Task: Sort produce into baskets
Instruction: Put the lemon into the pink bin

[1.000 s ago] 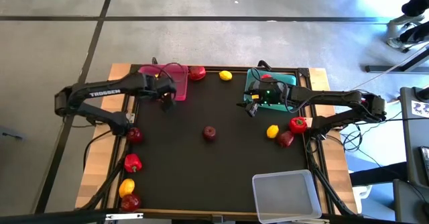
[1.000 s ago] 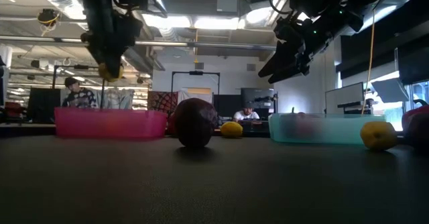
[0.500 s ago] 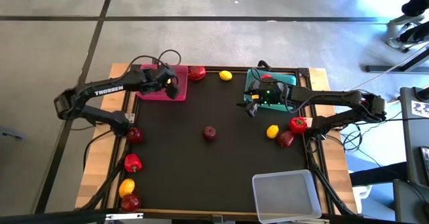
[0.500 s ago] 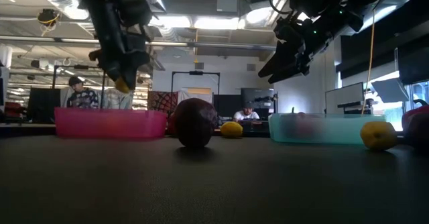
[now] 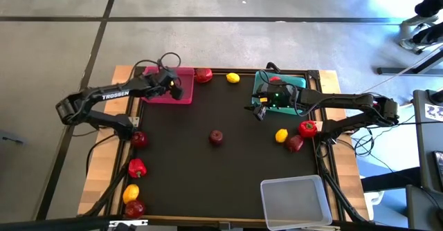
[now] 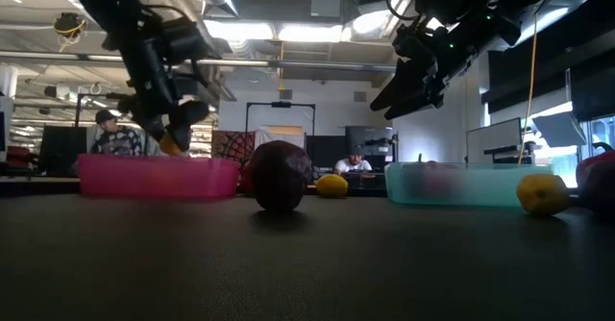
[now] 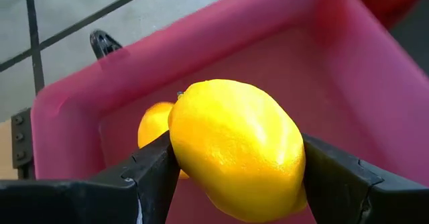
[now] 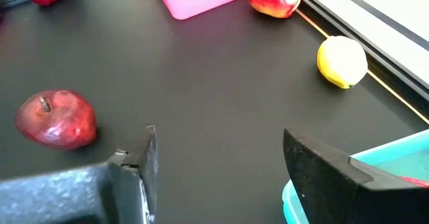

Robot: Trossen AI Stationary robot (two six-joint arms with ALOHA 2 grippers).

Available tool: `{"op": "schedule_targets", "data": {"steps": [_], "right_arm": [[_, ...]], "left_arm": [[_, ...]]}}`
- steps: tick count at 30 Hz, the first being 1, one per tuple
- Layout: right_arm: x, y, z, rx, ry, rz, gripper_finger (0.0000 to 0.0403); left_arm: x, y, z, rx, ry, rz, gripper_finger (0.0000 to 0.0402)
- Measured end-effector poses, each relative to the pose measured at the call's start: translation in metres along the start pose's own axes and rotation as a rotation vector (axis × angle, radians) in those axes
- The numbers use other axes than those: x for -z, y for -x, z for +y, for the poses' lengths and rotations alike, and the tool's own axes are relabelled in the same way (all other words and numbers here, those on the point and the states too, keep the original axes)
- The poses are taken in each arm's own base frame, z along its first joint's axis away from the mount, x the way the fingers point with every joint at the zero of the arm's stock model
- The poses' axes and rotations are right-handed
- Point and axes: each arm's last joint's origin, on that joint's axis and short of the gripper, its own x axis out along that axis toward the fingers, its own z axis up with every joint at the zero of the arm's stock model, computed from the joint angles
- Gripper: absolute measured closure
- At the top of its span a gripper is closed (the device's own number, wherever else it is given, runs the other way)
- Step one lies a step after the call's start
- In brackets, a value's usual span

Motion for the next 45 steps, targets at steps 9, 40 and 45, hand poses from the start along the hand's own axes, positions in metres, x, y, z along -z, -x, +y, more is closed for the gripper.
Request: {"op": "schedule_targets", "data": {"steps": [9,40,45], "right_arm": [[0.000,0.000,0.000,0.000,0.000,0.000,0.0166],[0.000,0.000,0.000,0.000,0.000,0.000,0.0166],[0.000,0.000,0.000,0.000,0.000,0.001,0.0166]], "left_arm": [[0.015,-0.009,0.002,-0.014,-0.009,0.028,0.0134],[0.014,-0.014,0.008,-0.049,-0.013,0.003,0.0134],[0.015,-0.014,0.009,-0.063,-0.013,0.010,0.0134]]}}
